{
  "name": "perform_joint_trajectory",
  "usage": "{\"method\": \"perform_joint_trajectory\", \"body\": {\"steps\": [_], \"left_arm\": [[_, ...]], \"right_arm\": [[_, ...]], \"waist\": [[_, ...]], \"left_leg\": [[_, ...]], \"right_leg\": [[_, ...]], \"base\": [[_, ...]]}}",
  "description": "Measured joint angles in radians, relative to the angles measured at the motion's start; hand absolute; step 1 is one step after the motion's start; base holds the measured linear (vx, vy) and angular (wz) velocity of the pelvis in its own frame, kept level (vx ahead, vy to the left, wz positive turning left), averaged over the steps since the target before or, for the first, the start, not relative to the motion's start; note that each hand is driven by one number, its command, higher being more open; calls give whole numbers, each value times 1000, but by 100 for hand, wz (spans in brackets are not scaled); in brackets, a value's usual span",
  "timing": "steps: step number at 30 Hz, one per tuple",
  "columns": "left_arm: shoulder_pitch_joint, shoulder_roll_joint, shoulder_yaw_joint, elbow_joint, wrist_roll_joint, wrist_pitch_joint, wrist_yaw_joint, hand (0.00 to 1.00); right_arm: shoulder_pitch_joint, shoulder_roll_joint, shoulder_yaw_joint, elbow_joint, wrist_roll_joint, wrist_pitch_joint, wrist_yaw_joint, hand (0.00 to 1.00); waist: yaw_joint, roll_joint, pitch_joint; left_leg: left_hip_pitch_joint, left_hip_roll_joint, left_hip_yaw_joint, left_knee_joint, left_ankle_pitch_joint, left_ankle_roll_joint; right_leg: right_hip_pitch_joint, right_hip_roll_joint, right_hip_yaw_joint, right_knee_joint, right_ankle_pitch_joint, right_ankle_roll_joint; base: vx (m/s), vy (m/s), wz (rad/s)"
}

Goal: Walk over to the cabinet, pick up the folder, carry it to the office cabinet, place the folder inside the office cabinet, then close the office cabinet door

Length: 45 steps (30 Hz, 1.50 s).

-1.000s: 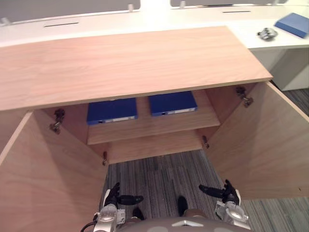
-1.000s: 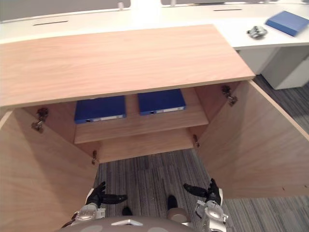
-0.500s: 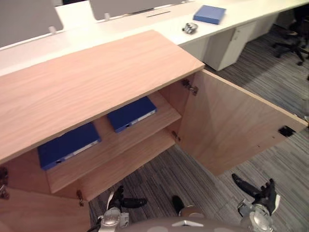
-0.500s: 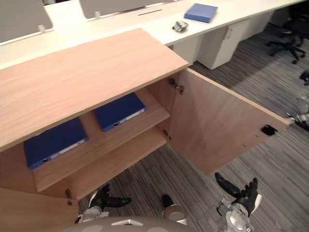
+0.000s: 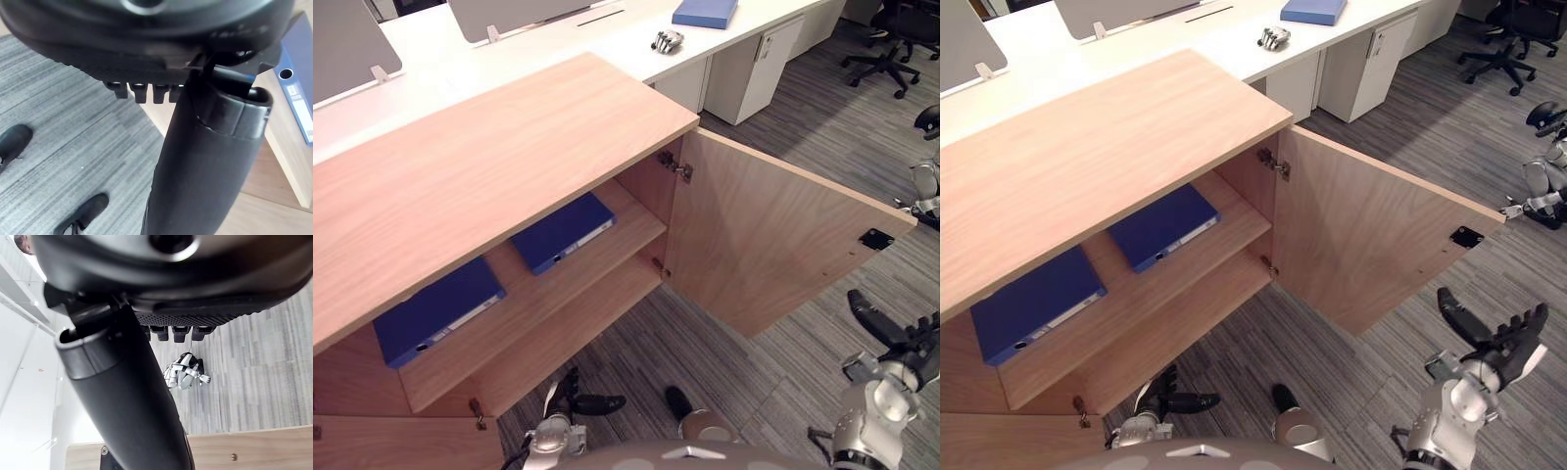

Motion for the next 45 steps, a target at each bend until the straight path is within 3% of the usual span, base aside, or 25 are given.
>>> {"method": "perform_joint_trajectory", "body": {"steps": [6,18,28,45], "left_arm": [[0,39,-45,22,0,-10,-14,100],[19,82,-106,37,1,-17,-23,100],[15,90,-109,37,9,-23,-34,100],[-20,117,-109,35,20,-23,-36,100]], "right_arm": [[-53,-130,3,95,48,-2,45,100],[-79,-277,86,223,60,-1,105,100],[-182,-322,209,335,59,2,132,100],[-159,-315,321,275,52,11,154,100]], "waist": [[-1,7,7],[-5,32,13],[-10,47,42],[-1,23,61]], "left_leg": [[-23,-9,-65,6,1,2],[-55,-16,-176,4,1,2],[-70,-16,-175,19,2,4],[-78,3,-176,33,2,4]], "right_leg": [[2,-20,-33,-17,2,3],[3,-36,-80,-39,7,6],[1,-39,-64,-74,40,9],[-3,-17,-43,-103,75,-1]], "base": [[-9,-13,15],[15,-6,12],[-12,-5,-4],[3,-7,-5]]}}
